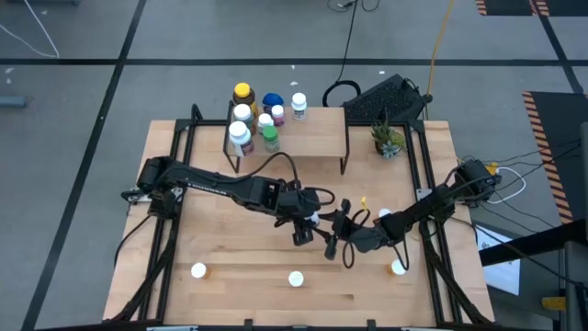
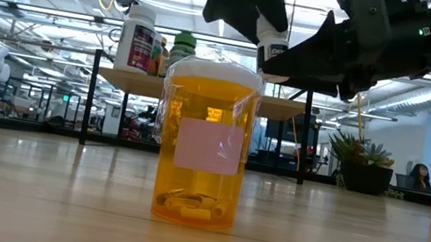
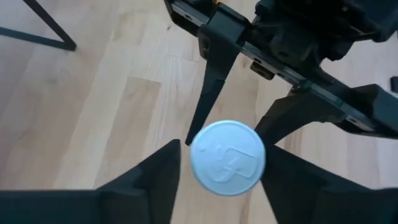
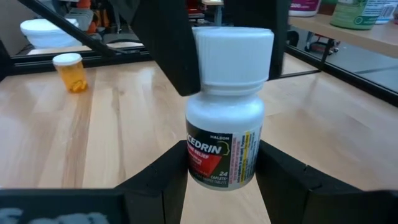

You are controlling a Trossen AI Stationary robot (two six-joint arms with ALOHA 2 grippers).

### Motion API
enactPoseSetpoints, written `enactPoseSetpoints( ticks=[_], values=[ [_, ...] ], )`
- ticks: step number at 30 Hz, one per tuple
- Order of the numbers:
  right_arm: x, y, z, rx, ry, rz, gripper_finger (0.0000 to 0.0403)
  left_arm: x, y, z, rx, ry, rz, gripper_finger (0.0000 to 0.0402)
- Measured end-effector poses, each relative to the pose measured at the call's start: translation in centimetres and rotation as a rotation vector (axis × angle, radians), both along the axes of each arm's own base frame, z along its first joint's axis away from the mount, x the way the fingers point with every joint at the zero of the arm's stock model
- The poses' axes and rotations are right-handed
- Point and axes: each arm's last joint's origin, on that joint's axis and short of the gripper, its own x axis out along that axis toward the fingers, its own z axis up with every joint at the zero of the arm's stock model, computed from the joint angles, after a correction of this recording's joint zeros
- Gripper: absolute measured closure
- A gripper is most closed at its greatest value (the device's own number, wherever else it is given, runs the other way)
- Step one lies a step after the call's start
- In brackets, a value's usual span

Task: Pick and place medicine bottles onto shelf by color
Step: Put the bottom center white medicine bottle on the shelf, aligned with the white small medicine bottle

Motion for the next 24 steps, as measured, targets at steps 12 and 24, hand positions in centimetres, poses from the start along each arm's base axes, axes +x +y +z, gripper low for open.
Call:
enactPoseSetpoints(
  ticks=[12,24],
  values=[
    [-0.2,0.0,-0.1,-0.088,0.057,0.017,0.0217,-0.1,0.1,0.2,0.02,0.015,-0.023,0.0252],
    [-1.8,0.3,2.2,-0.147,0.036,-0.076,0.0118,-0.8,6.6,7.5,0.246,0.033,-0.135,0.0248]
  ],
)
